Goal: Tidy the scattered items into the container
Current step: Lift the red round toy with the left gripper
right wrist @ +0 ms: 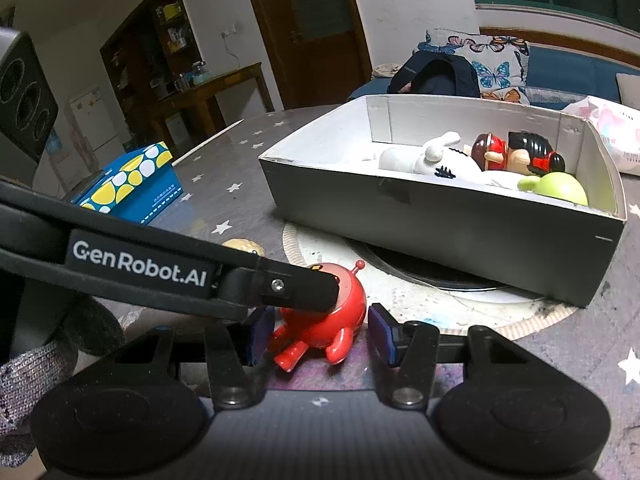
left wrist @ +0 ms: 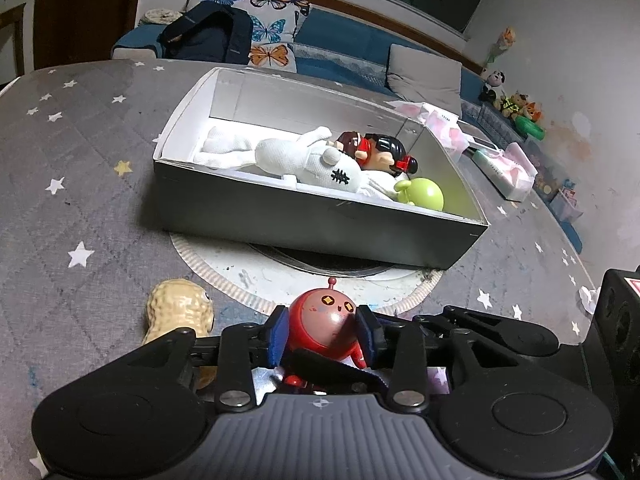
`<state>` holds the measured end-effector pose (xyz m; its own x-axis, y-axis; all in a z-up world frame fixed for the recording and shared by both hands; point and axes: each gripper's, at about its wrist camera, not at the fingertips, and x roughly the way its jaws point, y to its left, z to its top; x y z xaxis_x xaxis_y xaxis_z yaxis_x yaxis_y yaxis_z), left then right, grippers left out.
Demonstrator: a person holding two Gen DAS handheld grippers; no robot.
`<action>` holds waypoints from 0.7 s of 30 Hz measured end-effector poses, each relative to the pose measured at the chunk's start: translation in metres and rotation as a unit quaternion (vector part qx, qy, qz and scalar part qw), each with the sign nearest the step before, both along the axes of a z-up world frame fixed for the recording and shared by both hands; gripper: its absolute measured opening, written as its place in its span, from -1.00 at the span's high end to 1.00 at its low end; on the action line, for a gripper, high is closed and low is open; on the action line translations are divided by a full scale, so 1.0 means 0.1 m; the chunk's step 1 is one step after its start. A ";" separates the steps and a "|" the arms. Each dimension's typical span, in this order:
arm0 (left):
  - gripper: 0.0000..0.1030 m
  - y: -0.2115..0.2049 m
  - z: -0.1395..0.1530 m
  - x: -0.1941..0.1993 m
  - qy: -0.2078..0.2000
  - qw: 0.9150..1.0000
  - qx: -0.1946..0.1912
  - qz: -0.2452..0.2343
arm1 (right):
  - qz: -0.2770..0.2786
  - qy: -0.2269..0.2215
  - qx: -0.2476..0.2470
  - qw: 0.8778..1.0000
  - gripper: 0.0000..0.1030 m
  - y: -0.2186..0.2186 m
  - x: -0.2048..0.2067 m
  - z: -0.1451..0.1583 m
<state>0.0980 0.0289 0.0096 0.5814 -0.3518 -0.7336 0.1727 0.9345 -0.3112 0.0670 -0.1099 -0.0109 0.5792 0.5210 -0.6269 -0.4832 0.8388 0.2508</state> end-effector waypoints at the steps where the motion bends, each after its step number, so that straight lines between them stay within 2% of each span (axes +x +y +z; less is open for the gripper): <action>1: 0.22 0.00 0.00 0.01 0.002 1.000 -0.001 0.000 | -0.001 0.000 0.000 1.000 -0.04 0.00 0.00 0.00; 9: 0.16 -0.02 -0.02 0.04 0.000 1.000 0.005 -0.001 | 0.002 0.003 0.002 1.000 0.01 0.02 0.02 -0.02; 14: 0.15 -0.07 -0.01 -0.01 -0.013 0.999 0.027 -0.014 | 0.000 0.005 0.007 1.000 0.06 0.00 0.02 -0.02; 21: 0.16 -0.10 0.03 -0.05 -0.020 0.999 0.028 -0.016 | 0.001 -0.002 0.003 1.000 0.07 -0.02 -0.02 0.03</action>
<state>0.0932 0.0188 0.0127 0.5988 -0.3308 -0.7294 0.2146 0.9437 -0.2517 0.0645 -0.1124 -0.0082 0.5811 0.5259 -0.6210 -0.4853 0.8365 0.2543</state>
